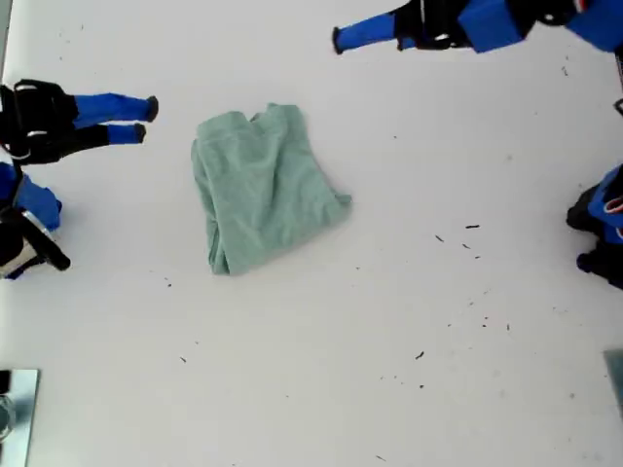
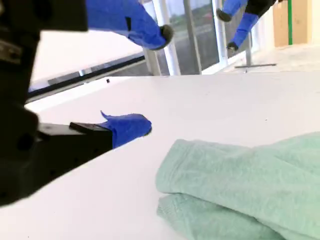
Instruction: Fold t shirt
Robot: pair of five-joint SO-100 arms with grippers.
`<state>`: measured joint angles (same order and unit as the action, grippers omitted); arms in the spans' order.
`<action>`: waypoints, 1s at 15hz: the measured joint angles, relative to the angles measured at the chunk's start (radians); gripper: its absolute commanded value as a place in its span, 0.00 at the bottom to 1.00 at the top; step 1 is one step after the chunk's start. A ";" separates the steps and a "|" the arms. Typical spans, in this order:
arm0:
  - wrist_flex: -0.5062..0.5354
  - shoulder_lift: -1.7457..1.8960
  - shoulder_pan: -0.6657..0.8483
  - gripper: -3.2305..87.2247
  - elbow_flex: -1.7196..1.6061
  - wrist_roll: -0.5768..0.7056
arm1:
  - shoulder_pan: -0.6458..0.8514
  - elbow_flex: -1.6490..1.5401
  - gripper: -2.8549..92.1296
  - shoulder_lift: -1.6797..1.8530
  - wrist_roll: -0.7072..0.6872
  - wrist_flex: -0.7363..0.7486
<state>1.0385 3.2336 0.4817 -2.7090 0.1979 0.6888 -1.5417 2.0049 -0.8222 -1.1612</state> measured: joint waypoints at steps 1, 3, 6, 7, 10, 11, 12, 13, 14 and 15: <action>0.000 0.081 -0.005 0.23 -0.066 -0.020 | 0.021 -0.126 0.40 0.114 0.000 0.006; -0.018 0.215 -0.094 0.13 -0.196 -0.066 | 0.051 -0.391 0.32 0.353 0.000 0.017; -0.054 0.345 -0.247 0.14 -0.387 -0.123 | 0.041 -0.831 0.23 0.626 0.078 0.026; -0.060 0.356 -0.264 0.16 -0.430 -0.143 | 0.031 -0.986 0.17 0.704 0.127 0.049; 0.011 0.362 -0.242 0.20 -0.508 -0.272 | 0.044 -1.397 0.15 1.126 0.356 -0.006; 0.011 0.362 -0.229 0.20 -0.509 -0.252 | 0.035 -1.470 0.15 1.325 0.383 -0.098; 0.011 0.362 -0.215 0.20 -0.509 -0.229 | 0.051 -1.496 0.15 1.420 0.434 -0.118; 0.011 0.362 -0.202 0.20 -0.509 -0.221 | 0.077 -1.497 0.15 1.456 0.403 -0.147; 0.011 0.362 -0.199 0.20 -0.509 -0.219 | 0.078 -1.497 0.15 1.468 0.273 -0.163; 0.011 0.362 -0.199 0.20 -0.509 -0.219 | 0.077 -1.497 0.15 1.474 0.161 -0.164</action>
<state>1.0492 3.5957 0.2823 -3.2183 -0.0215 0.7655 -3.0388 3.4791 -0.6611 -1.3254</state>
